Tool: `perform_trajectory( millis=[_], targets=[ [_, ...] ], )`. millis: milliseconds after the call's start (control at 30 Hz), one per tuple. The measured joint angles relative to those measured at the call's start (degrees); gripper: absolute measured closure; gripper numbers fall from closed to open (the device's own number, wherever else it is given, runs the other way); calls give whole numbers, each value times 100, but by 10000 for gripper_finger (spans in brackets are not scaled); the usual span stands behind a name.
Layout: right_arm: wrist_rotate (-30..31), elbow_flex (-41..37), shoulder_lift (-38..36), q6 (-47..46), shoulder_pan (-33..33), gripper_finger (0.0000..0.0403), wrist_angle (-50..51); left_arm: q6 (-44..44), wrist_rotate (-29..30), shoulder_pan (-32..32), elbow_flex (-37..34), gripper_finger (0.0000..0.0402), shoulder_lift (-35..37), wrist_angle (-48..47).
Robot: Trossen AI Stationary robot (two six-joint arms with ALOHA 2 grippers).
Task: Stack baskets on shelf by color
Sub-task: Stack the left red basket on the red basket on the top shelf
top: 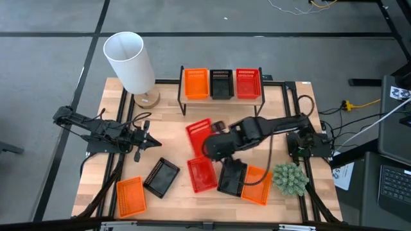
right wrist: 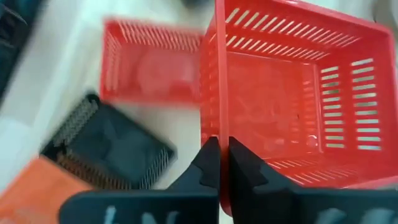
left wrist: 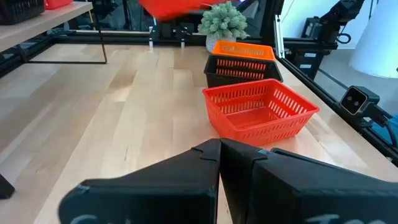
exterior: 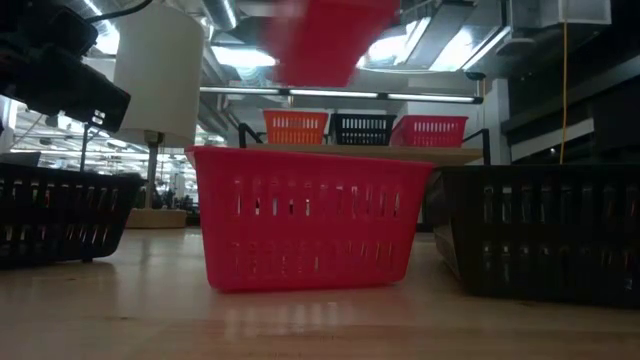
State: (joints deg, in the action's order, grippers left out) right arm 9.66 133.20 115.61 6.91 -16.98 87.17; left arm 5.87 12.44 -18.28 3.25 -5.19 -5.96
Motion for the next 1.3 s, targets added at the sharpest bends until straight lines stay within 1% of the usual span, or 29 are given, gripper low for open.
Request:
perform_trajectory(
  millis=[33,67,100,200,267,333,500,567,633,700,867,967,1033,1100,1167,1233,1300],
  targets=[
    [281,-1,-80,-268,-52,401,297,0,-2,0,0,401,-2,-1],
    [614,-13,-188,-499,-92,401,391,0,0,0,0,401,-6,-2],
    [909,-85,-336,-645,-137,401,262,0,-2,0,0,401,-8,-2],
    [1159,-296,-880,-652,-209,401,338,0,6,0,0,401,-8,-2],
    [1665,-491,-1319,-924,-269,400,255,0,9,0,0,401,-8,-2],
    [2111,-755,-1796,-968,-282,400,293,0,7,0,0,401,-11,-2],
    [3222,-1612,-3105,-1276,-100,400,254,0,13,0,0,401,-11,-1],
    [3512,-2089,-3598,-1371,41,400,178,0,24,0,0,401,-11,0],
    [3671,-2652,-4077,-1377,216,400,-83,0,33,0,0,401,-9,0],
    [3684,-3251,-4524,-1120,439,400,-422,0,37,0,0,401,-8,0],
    [3621,-4840,-5395,-56,1083,399,-1811,0,116,0,0,401,-10,1],
    [3282,-5774,-5700,435,1543,399,-2754,0,211,0,0,401,-11,5],
    [3020,-6264,-5795,885,1833,399,-3300,0,234,0,0,401,-8,5],
    [2895,-6598,-5824,1372,2128,399,-3998,0,234,0,0,401,-11,7],
    [2727,-6754,-5824,1806,2487,399,-4530,0,235,0,0,401,-11,7],
    [2322,-6790,-5773,2091,2915,398,-5019,0,236,0,0,401,-9,7],
    [1738,-6752,-5694,2186,3391,398,-5330,0,236,0,0,401,-11,7]
  ],
)
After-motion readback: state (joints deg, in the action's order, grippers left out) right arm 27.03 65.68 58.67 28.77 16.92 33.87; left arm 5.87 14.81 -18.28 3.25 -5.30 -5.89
